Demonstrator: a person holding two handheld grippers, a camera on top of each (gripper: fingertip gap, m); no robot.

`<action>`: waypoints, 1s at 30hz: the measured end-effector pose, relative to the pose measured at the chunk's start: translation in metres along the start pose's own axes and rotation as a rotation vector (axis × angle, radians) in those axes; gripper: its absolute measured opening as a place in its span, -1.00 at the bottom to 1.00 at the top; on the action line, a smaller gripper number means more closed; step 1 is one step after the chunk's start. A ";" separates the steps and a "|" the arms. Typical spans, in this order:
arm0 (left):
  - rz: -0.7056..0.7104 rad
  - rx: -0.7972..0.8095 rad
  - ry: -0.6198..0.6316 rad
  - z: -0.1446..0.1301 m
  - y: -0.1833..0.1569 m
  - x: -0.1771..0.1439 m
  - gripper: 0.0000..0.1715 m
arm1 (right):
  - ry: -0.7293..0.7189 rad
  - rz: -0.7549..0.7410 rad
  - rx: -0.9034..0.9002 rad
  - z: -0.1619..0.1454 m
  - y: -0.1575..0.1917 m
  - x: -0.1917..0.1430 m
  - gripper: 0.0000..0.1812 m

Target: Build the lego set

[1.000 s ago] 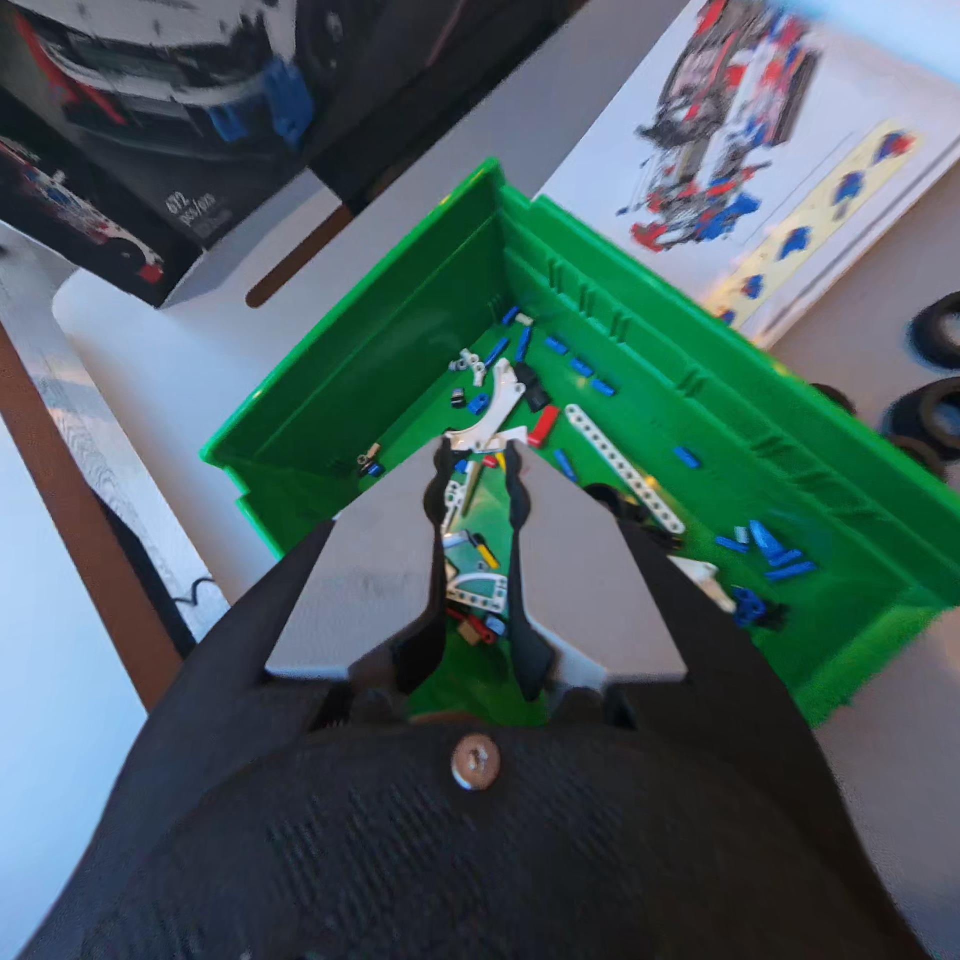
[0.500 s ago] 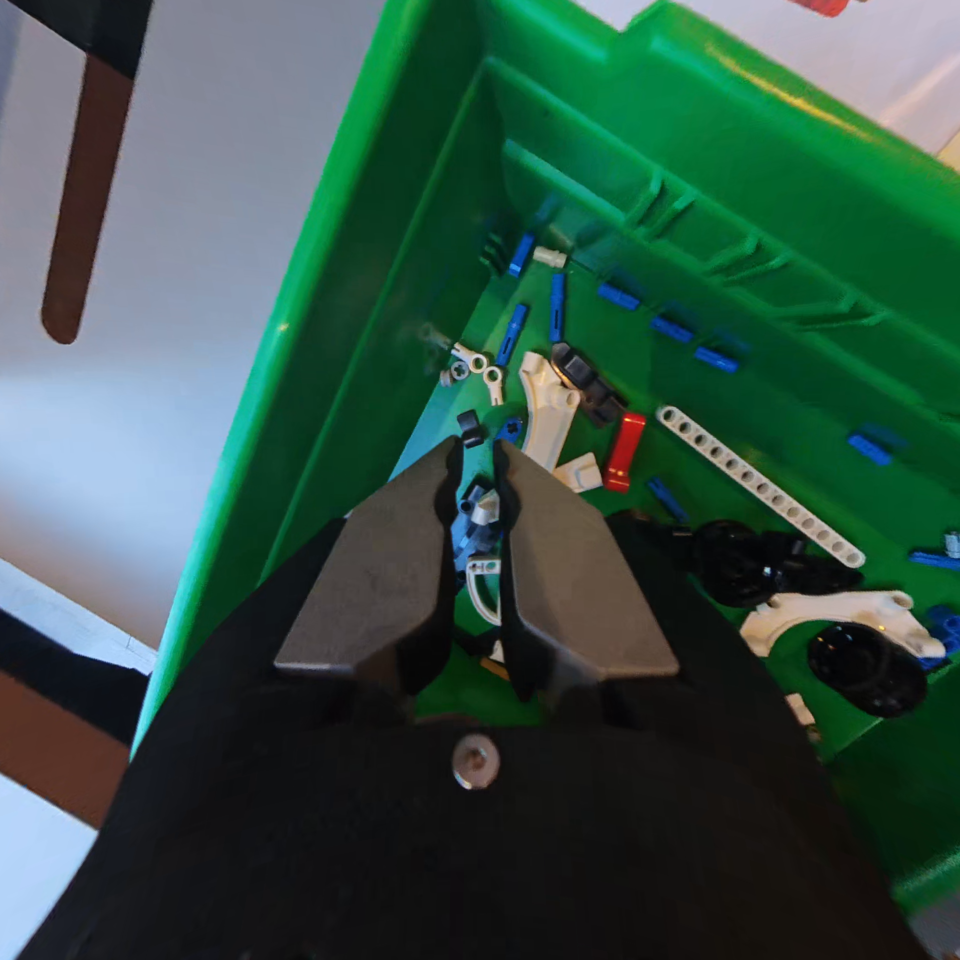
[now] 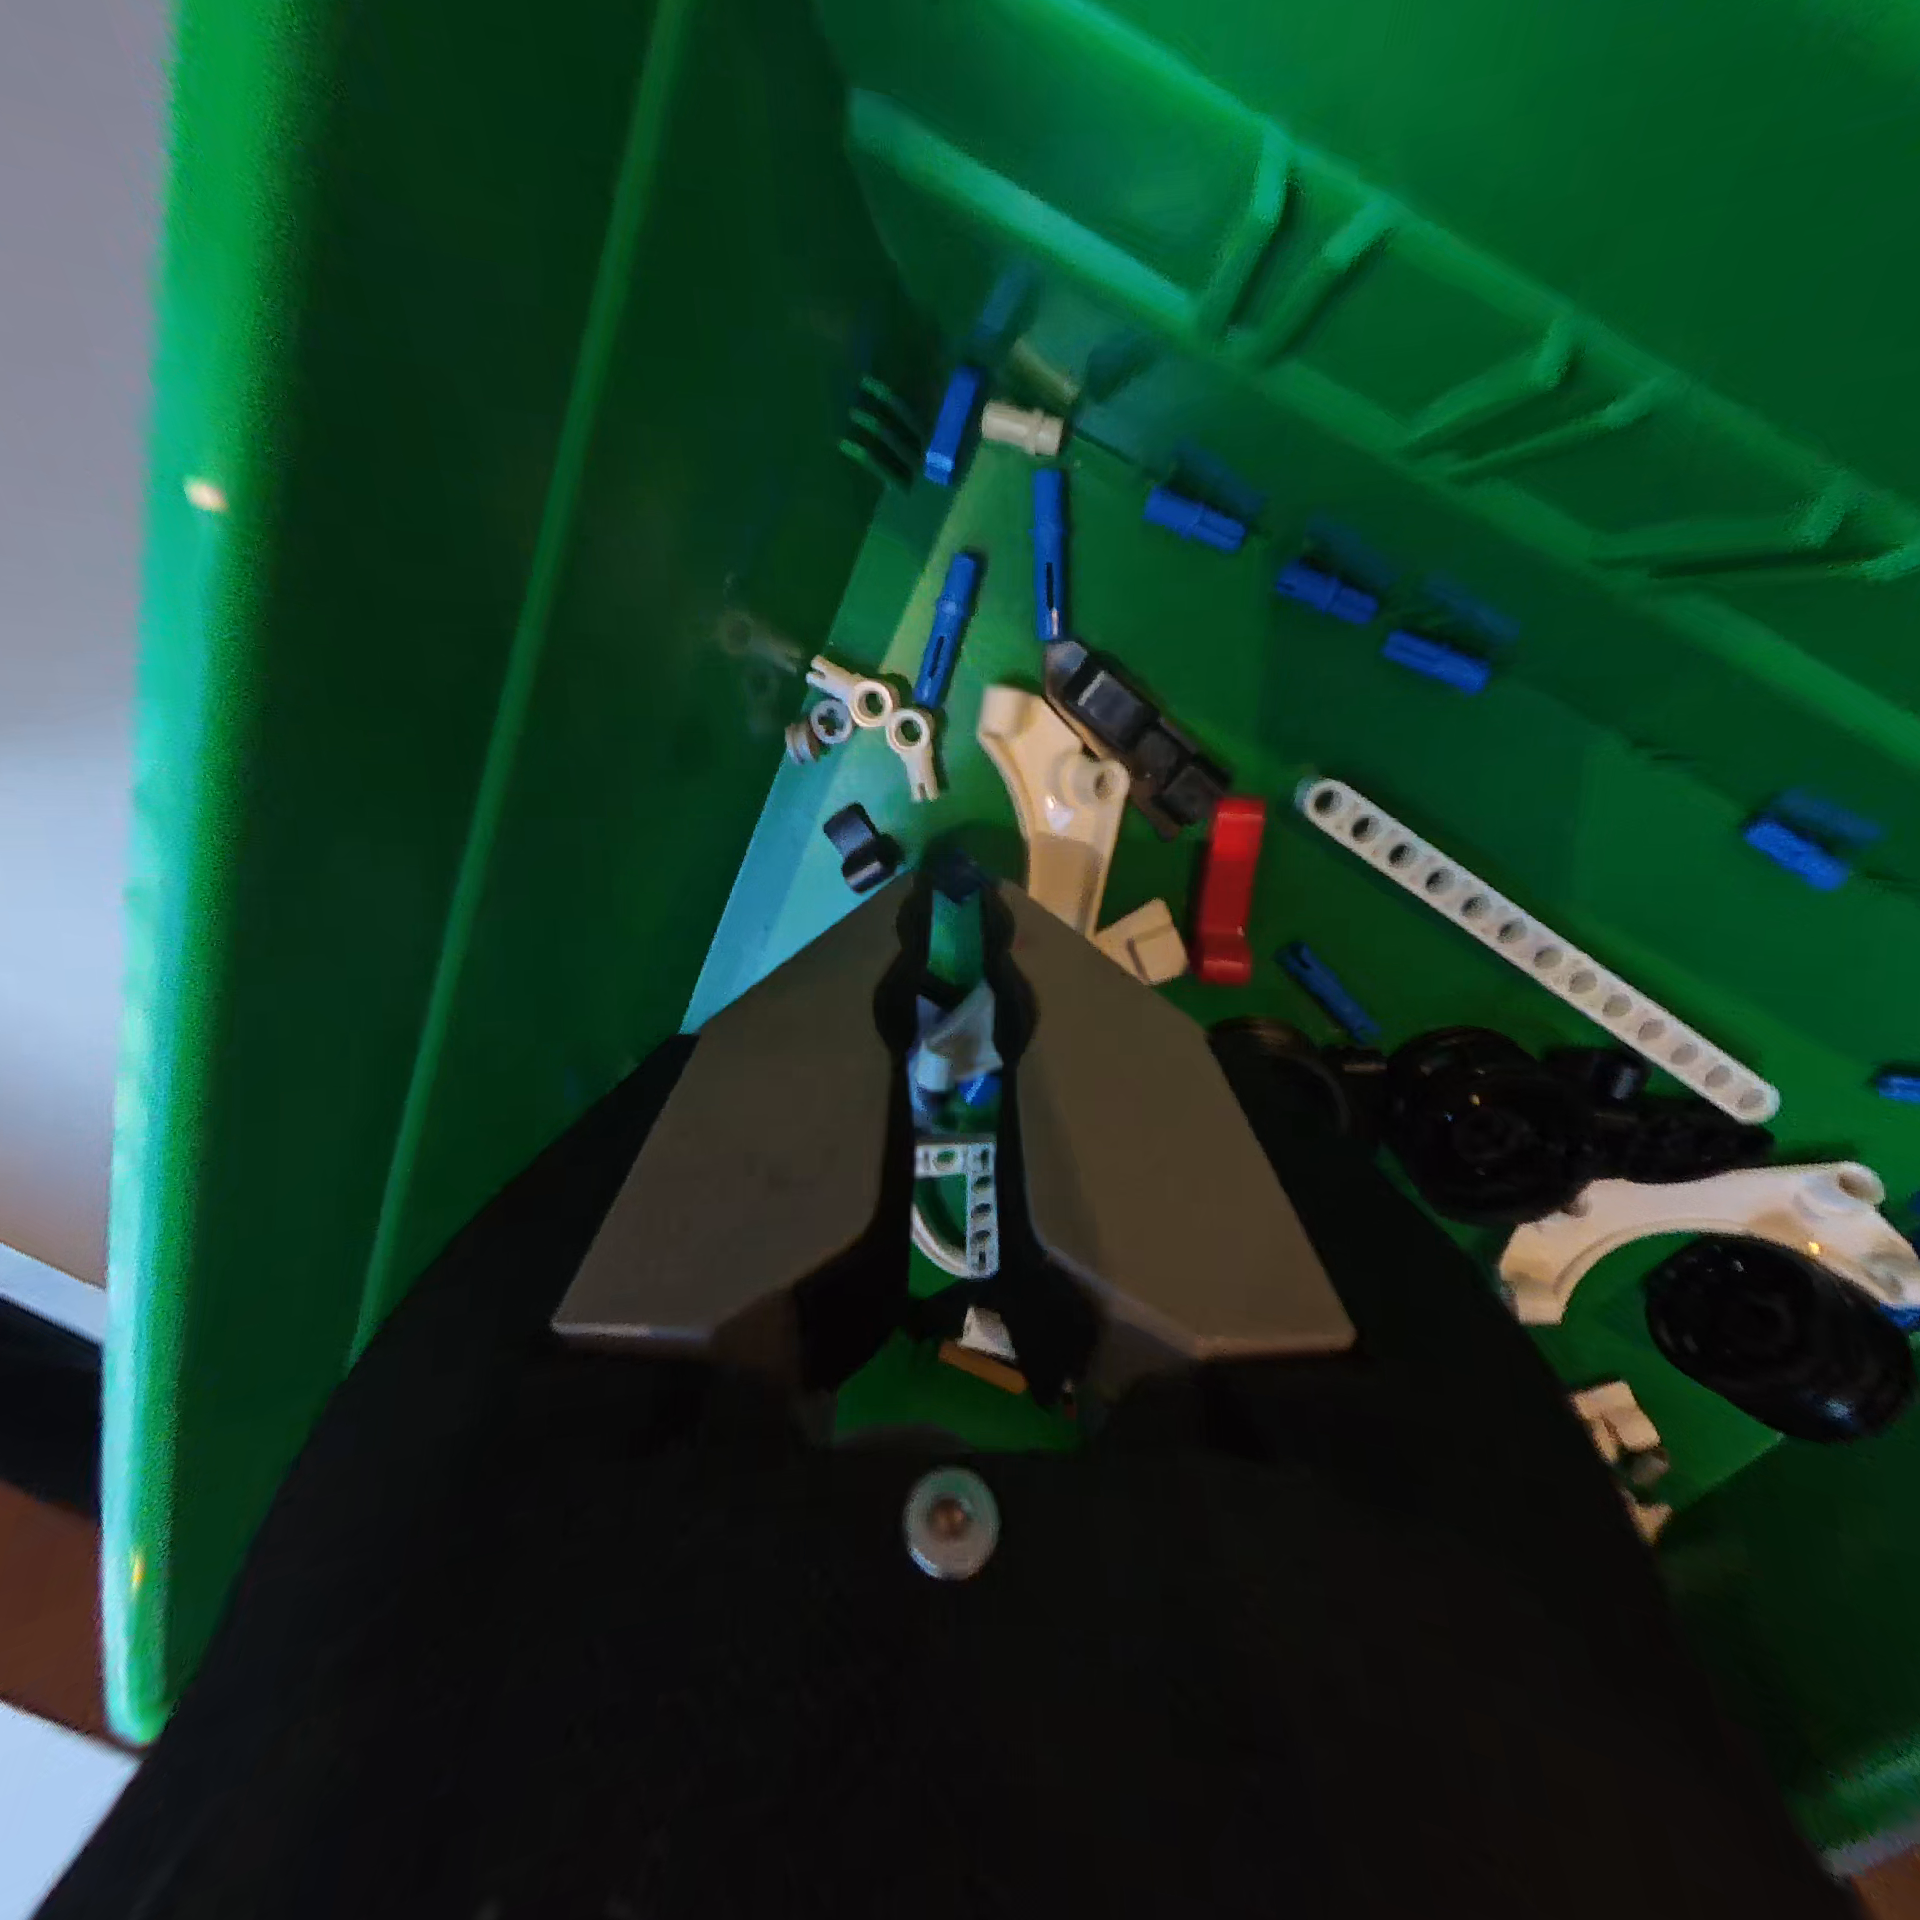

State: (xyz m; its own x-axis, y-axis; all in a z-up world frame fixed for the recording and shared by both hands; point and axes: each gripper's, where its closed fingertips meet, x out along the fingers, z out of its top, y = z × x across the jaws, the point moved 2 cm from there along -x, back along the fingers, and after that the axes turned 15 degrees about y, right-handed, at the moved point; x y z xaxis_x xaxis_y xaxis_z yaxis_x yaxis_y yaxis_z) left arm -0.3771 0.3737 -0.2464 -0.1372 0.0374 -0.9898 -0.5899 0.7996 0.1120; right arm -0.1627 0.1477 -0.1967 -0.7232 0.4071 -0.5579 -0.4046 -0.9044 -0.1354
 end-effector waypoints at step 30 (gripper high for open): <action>0.091 -0.049 -0.237 0.022 0.021 -0.052 -0.90 | -0.017 0.002 0.023 0.005 -0.009 0.006 -0.80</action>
State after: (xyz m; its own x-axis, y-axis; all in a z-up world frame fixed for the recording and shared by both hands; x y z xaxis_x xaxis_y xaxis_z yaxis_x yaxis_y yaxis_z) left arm -0.3646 0.4021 -0.1941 -0.0050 0.2522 -0.9677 -0.6226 0.7564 0.2004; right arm -0.1659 0.1590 -0.1947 -0.7333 0.4080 -0.5439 -0.4159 -0.9020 -0.1158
